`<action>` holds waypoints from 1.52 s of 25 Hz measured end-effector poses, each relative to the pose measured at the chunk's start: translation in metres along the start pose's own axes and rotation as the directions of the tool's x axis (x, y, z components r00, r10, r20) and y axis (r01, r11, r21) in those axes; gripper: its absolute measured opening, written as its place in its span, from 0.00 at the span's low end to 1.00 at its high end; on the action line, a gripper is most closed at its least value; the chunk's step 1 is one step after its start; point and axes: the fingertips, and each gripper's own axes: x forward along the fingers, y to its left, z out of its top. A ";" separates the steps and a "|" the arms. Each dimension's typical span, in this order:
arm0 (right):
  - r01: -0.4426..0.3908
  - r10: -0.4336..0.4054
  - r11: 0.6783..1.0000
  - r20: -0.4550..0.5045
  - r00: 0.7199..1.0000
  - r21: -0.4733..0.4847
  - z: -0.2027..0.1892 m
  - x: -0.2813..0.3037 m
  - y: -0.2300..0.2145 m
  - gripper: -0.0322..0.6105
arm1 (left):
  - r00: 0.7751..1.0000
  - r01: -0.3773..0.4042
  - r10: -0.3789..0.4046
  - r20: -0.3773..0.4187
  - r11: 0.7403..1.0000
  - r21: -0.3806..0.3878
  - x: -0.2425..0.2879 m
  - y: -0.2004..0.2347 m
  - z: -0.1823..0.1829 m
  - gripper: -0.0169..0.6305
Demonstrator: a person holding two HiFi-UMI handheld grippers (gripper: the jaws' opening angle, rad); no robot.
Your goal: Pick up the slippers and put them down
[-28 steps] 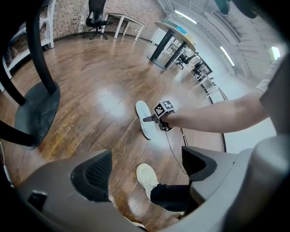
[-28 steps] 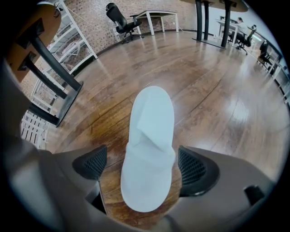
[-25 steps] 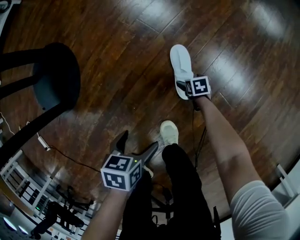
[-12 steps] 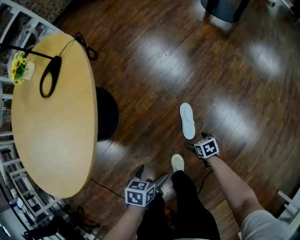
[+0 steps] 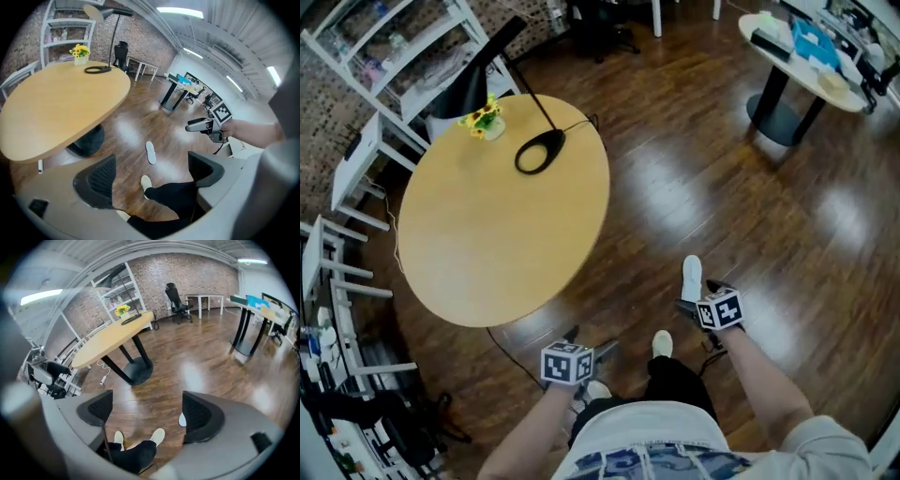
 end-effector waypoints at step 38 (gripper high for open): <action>-0.076 0.114 0.913 0.070 0.991 -0.401 -0.030 -0.083 0.478 0.80 | 0.929 -0.173 0.252 0.272 0.944 -0.282 -0.384 0.232 -0.264 0.76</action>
